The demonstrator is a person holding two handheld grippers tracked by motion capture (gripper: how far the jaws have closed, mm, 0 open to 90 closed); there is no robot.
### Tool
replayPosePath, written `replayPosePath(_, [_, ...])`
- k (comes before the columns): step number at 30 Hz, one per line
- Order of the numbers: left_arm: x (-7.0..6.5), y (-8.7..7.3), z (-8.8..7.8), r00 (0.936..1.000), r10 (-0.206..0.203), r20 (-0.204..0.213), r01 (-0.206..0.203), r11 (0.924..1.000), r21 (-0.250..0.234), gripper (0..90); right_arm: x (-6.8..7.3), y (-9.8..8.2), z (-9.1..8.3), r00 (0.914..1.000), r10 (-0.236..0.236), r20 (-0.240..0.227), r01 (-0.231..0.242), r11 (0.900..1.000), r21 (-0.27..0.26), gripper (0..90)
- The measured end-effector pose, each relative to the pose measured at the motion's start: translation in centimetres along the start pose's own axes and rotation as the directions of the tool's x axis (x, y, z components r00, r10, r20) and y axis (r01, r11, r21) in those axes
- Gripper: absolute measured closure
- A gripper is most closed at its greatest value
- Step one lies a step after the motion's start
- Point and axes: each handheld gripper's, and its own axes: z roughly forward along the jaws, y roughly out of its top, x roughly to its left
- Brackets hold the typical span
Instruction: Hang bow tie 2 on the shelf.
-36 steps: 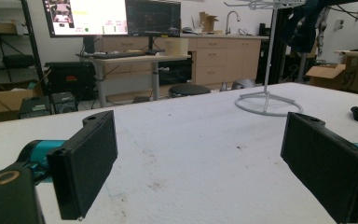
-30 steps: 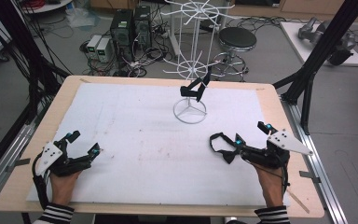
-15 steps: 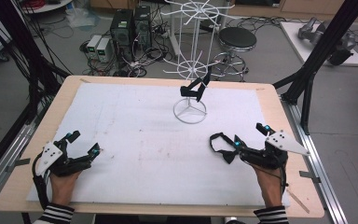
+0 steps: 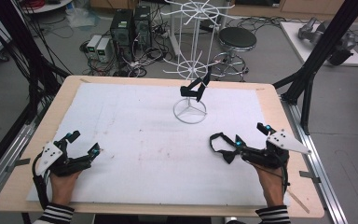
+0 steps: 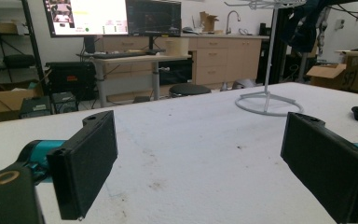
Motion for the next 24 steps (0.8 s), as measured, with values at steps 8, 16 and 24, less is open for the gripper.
replayPosePath(8, [0.0, 0.0, 0.0, 1.0000, 0.001, 0.000, -0.001, 1.0000, 0.001, 11.1, -0.8, 0.7, 0.6, 0.9987, -0.023, -0.046, 0.025, 0.999, 0.047, 11.5])
replayPosePath(16, [0.0, 0.0, 0.0, 1.0000, 0.001, -0.002, -0.001, 1.0000, 0.000, 11.2, -1.8, 0.8, 1.9, 0.9932, -0.053, -0.103, 0.067, 0.988, 0.142, 11.5])
replayPosePath(24, [0.0, 0.0, 0.0, 1.0000, 0.001, -0.001, -0.001, 1.0000, 0.000, 11.1, -2.3, 0.6, 3.1, 0.9732, -0.099, -0.208, 0.144, 0.967, 0.211, 11.5])
